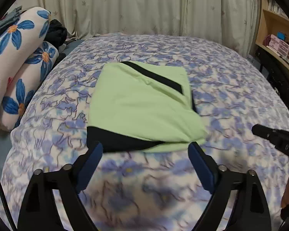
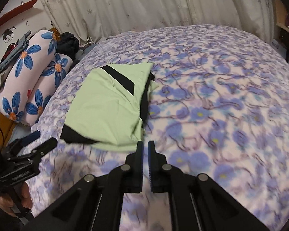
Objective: Fold large clothes
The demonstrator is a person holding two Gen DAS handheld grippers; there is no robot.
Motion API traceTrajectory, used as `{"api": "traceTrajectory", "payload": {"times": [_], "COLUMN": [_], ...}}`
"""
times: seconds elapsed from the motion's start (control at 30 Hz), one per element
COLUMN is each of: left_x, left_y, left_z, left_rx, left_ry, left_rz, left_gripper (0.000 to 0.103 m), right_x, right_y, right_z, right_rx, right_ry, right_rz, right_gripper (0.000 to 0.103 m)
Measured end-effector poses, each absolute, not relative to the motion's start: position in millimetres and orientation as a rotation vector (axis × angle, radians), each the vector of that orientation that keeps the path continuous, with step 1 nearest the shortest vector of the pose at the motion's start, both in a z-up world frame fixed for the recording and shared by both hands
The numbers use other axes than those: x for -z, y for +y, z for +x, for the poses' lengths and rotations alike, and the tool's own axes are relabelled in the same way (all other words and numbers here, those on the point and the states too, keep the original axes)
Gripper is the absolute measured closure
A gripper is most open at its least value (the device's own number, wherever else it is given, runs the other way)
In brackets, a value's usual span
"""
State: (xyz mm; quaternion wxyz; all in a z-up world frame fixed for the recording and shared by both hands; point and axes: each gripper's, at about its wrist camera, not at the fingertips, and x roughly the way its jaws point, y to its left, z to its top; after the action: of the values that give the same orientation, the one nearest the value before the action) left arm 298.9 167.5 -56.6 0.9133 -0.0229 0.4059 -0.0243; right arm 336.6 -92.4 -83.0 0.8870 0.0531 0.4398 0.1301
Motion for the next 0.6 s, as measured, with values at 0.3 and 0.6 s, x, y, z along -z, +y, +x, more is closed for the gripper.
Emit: {"api": "traceTrajectory", "payload": {"times": [0.3, 0.6], "left_x": [44, 46], "left_y": [120, 85], "left_z": [209, 122], "left_rx": [0.061, -0.001], "left_ry": [0.848, 0.879], "left_rz": [-0.158, -0.198], "left_gripper": [0.001, 0.001], "right_x": [75, 82], "right_y": [-130, -169], "right_z": [244, 165], "right_rx": [-0.229, -0.165], "right_ry": [0.906, 0.953], "right_rz": [0.101, 0.114], "right_gripper": [0.068, 0.065]}}
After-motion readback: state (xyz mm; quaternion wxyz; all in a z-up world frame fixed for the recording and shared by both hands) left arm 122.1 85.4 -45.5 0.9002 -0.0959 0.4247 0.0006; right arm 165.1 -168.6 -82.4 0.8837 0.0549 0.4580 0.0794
